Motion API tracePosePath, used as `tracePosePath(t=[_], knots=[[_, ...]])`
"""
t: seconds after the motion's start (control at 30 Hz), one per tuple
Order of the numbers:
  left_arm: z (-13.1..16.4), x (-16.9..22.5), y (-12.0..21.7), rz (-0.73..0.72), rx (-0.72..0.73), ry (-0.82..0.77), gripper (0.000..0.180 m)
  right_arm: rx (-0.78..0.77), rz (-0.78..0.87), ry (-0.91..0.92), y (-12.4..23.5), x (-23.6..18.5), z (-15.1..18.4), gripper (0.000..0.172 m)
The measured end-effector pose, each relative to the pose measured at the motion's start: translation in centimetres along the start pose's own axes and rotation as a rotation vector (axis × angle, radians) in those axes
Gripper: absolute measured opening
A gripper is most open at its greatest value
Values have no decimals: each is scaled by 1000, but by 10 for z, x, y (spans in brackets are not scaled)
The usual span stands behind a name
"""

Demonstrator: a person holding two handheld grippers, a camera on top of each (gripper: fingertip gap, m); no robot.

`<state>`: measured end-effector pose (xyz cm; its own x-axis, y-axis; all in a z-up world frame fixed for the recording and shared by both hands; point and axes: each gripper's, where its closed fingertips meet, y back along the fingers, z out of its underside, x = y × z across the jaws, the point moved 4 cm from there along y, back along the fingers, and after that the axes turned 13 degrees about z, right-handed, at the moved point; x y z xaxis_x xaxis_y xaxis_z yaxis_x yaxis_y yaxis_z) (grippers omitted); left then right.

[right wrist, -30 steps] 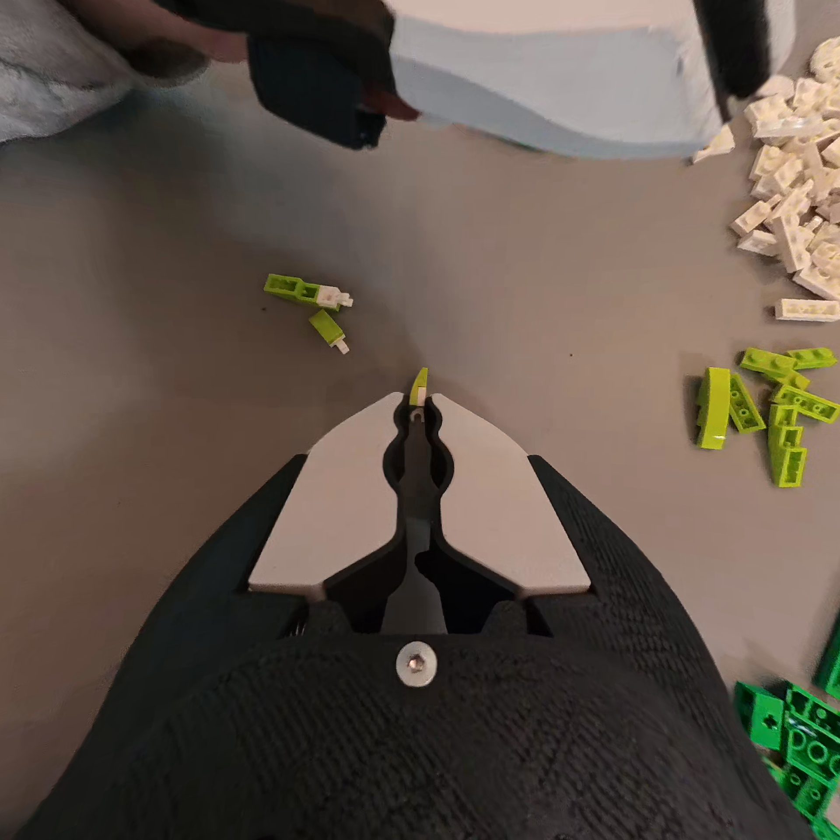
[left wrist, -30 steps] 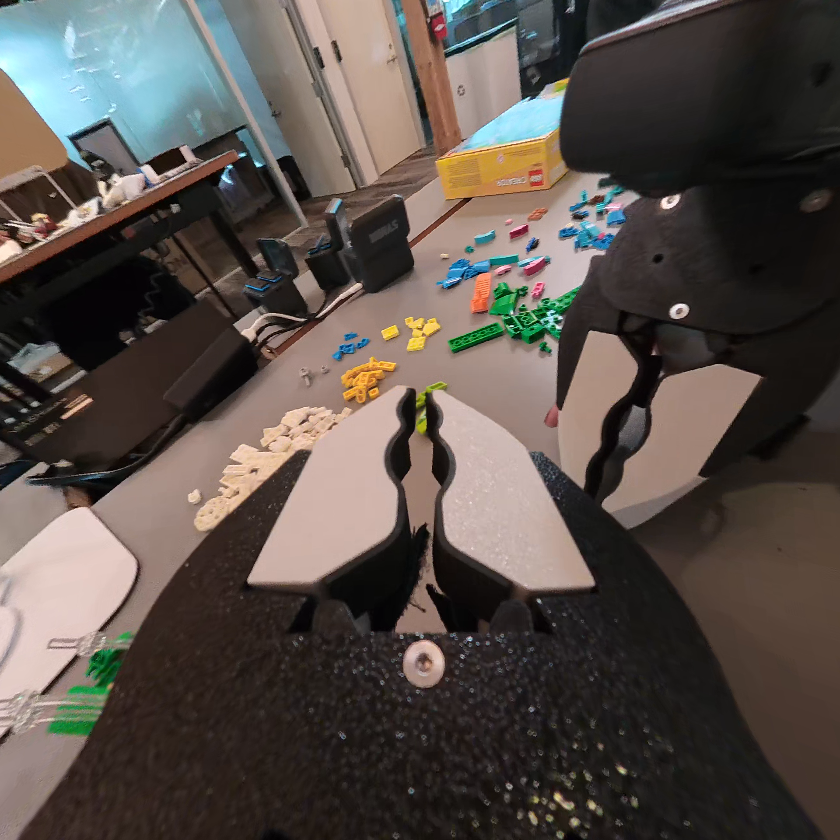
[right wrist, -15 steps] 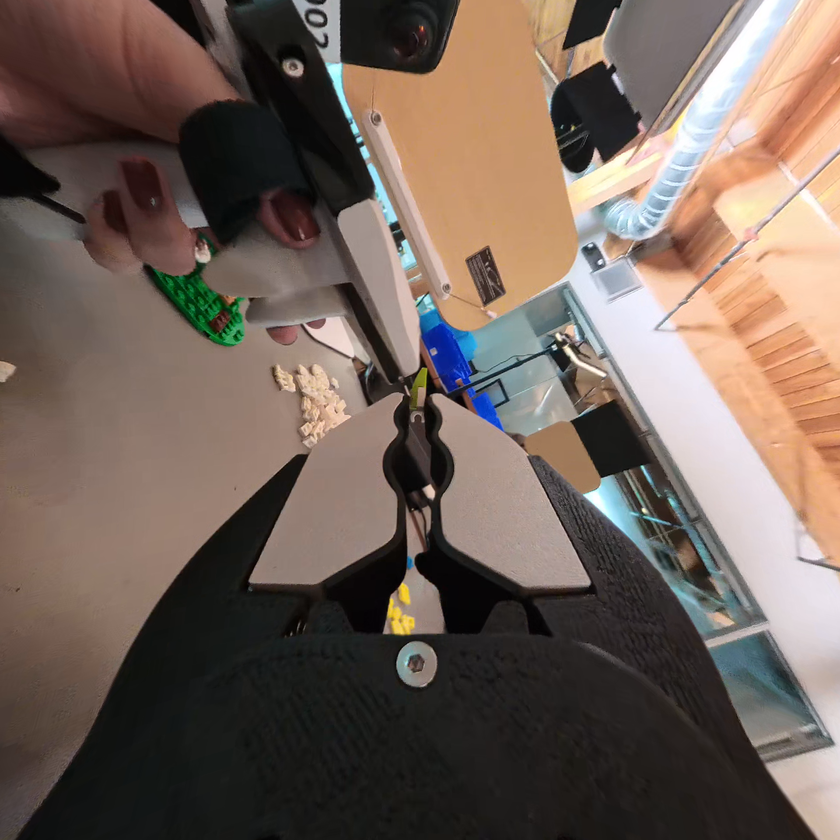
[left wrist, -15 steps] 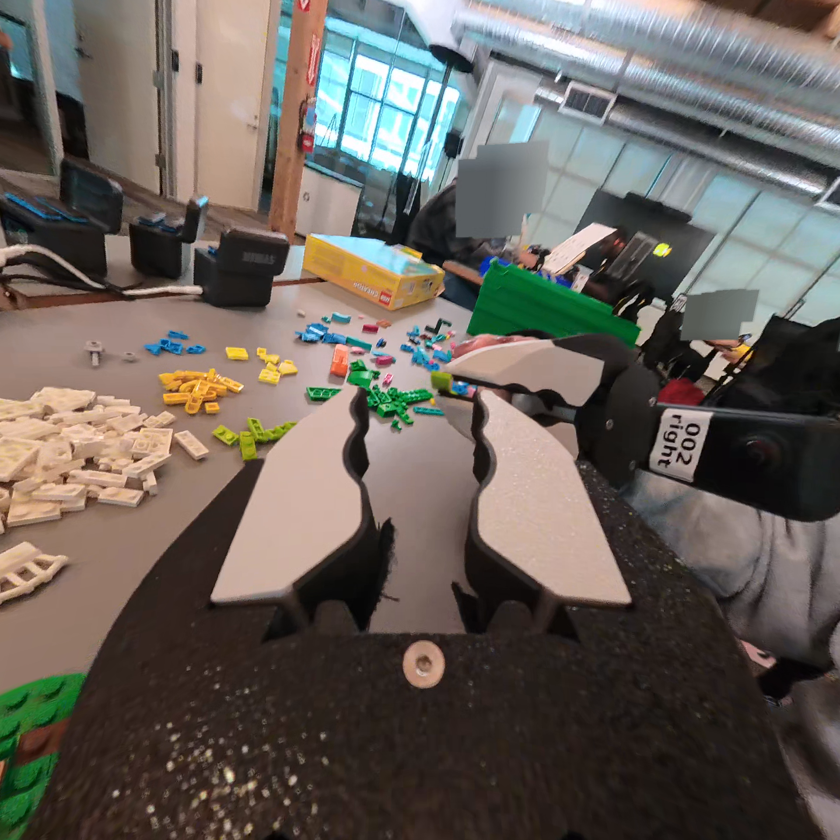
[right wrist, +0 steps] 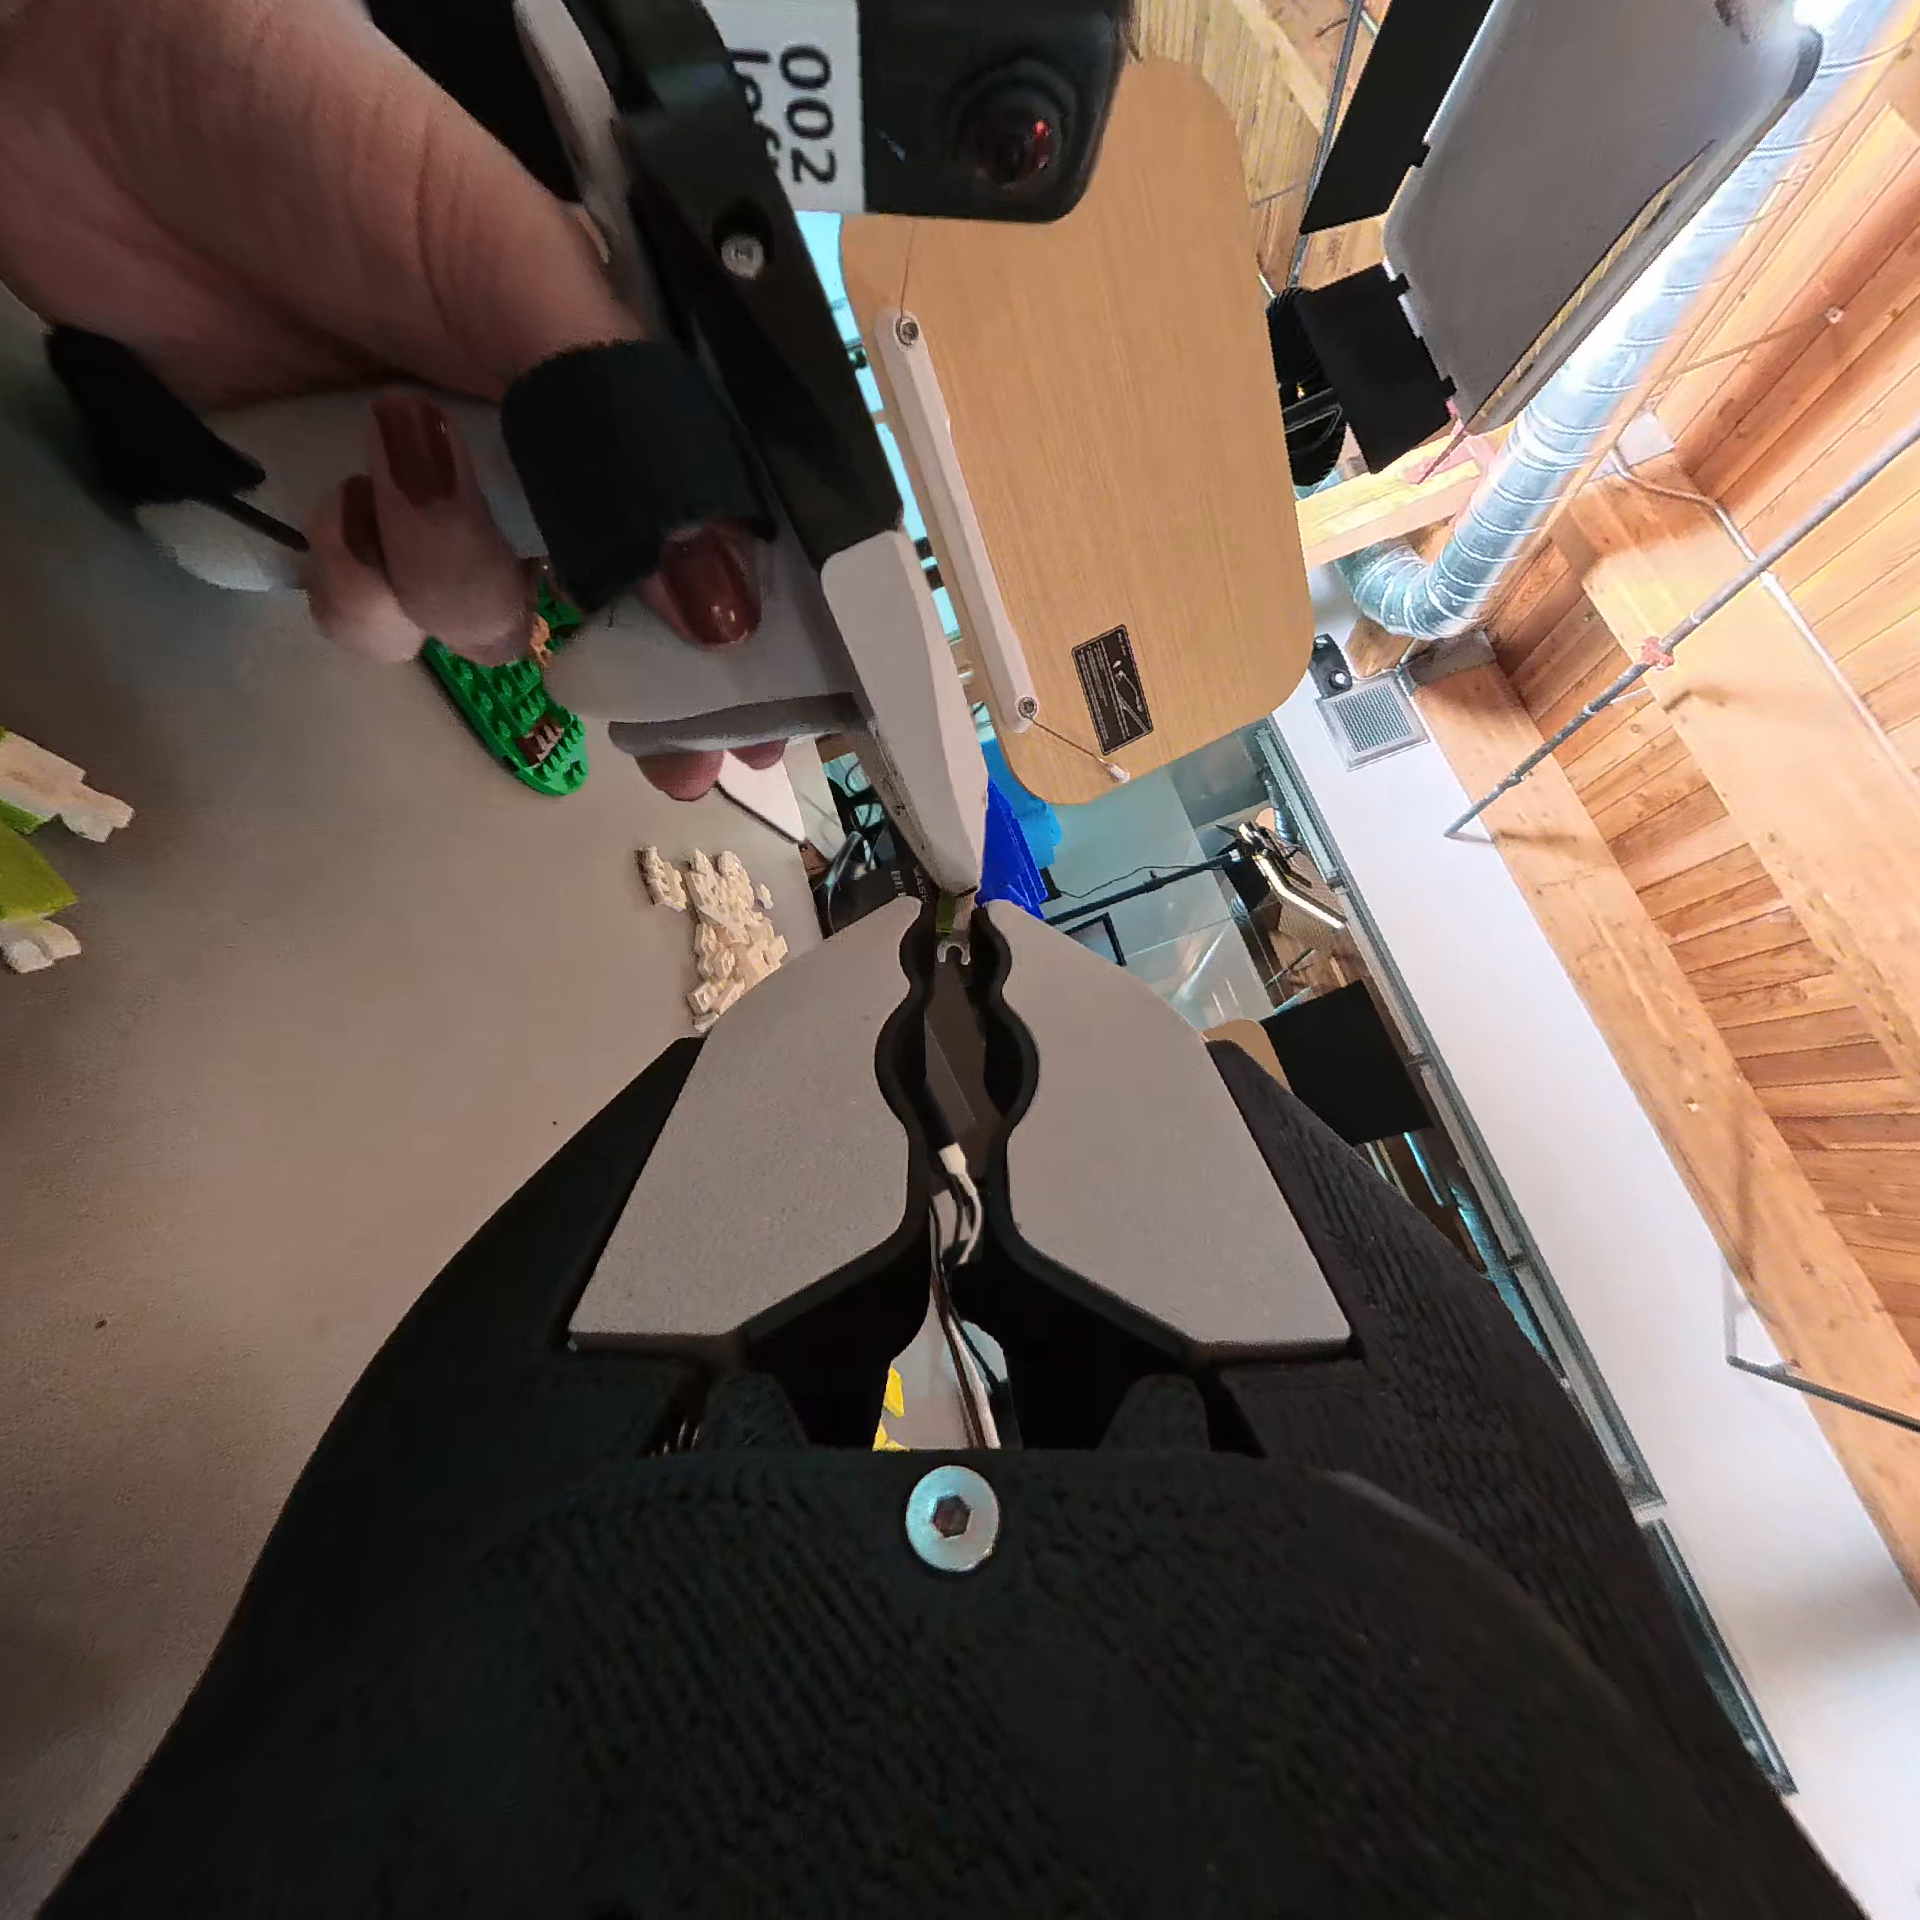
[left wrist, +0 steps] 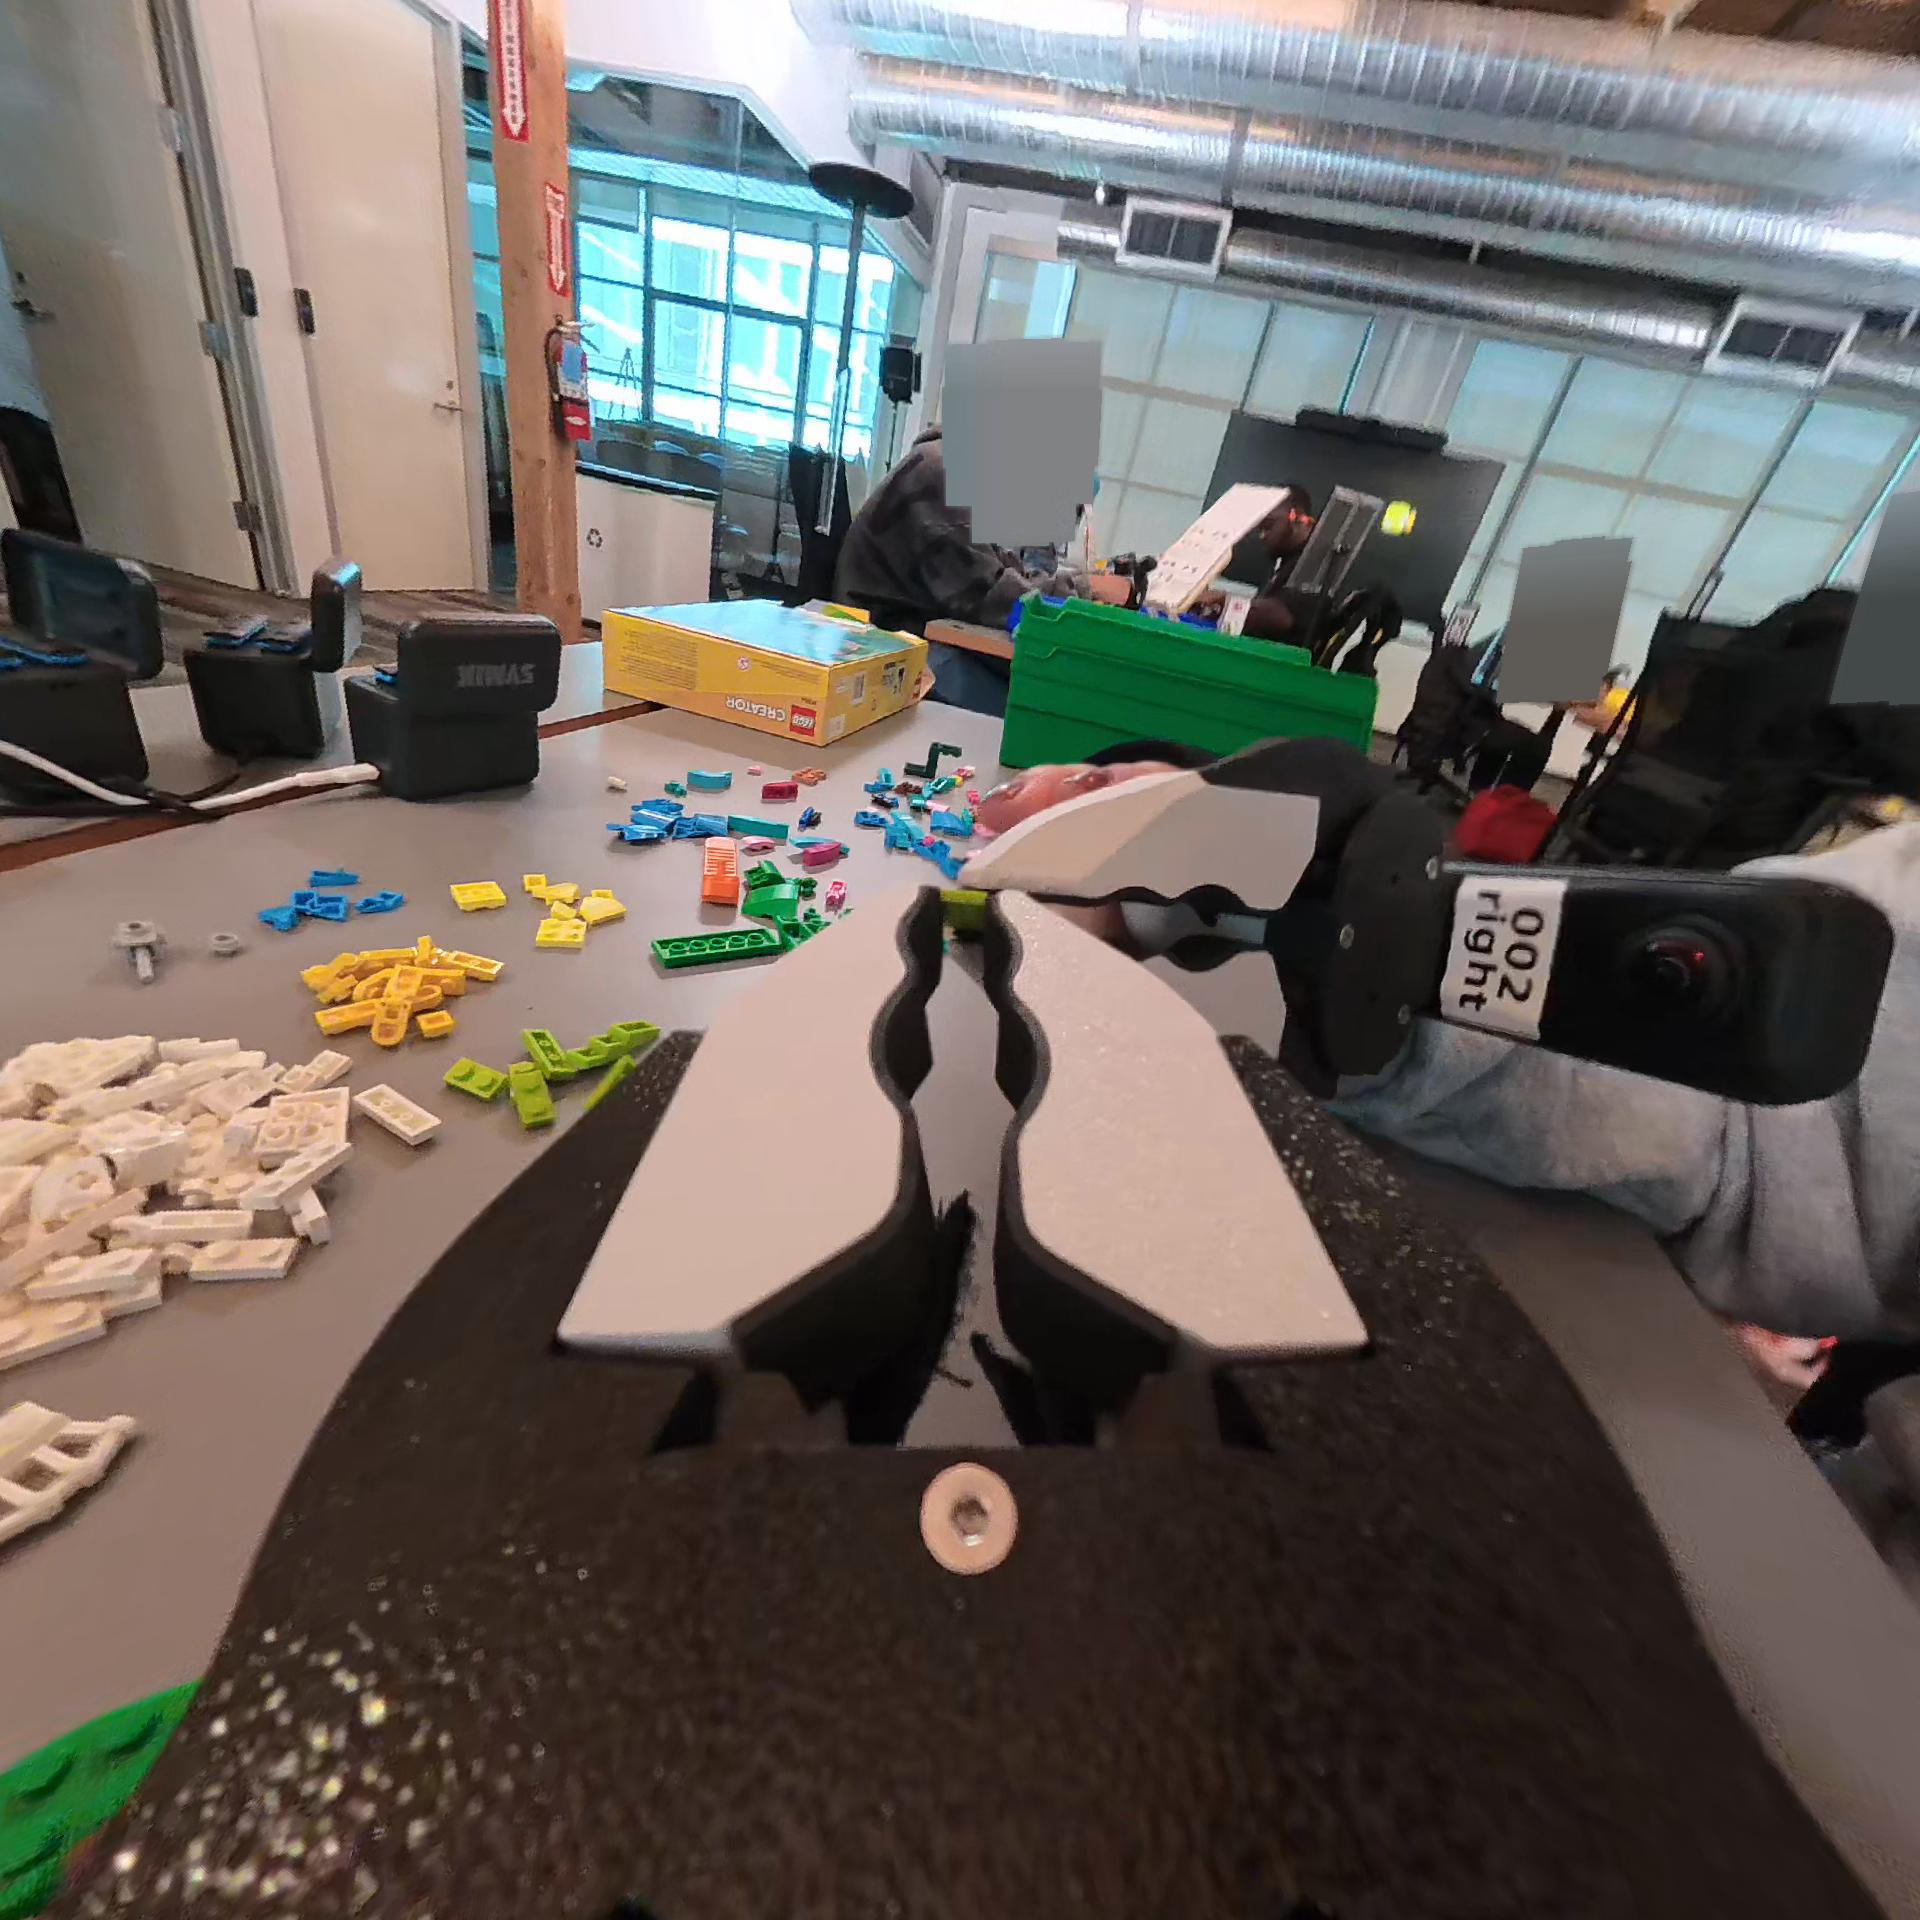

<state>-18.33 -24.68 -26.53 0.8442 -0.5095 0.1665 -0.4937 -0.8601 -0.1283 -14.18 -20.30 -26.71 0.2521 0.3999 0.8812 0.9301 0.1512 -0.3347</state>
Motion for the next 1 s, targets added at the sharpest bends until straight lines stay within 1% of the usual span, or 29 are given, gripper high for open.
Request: tracePosePath(t=[0.07, 0.2, 0.3, 0.4, 0.5, 0.53, 0.6, 0.7, 0.77, 0.83, 1.0], knots=[[-1, -1, 0, -4, -36, -25, 7, -5, 1, 1, 0, 0, 1, 6], [0, -5, 2, 1, -6, 50, 7, -47, 17, -11, -2, 0, 7, 10], [0, -6, 3, 18, 2, 90, 7, -57, 5, -31, -2, 0, 10, 8], [2, -5, 1, 38, -9, 113, 7, -56, -4, -14, -2, -3, 9, 6], [4, -6, 1, 34, -18, 130, 7, -67, -17, 4, -3, -5, 10, 5], [5, -7, 1, 26, -24, 123, 7, -86, -37, -19, -4, -5, 11, 4], [4, -7, 3, 17, -28, 87, 7, -133, -96, -142, -6, -4, 10, 4], [-2, -3, 4, 51, -15, 55, 7, -166, -197, -472, -7, 3, 7, 4], [-4, 0, 5, 74, -10, 40, 7, -174, -279, -709, -7, 6, 5, 3], [-5, 2, 6, 92, -15, 25, 7, -179, -365, -906, -6, 6, 5, 3], [-6, 8, 5, 159, -2, 30, 6, -155, -559, -1299, -2, 7, 4, 2]])
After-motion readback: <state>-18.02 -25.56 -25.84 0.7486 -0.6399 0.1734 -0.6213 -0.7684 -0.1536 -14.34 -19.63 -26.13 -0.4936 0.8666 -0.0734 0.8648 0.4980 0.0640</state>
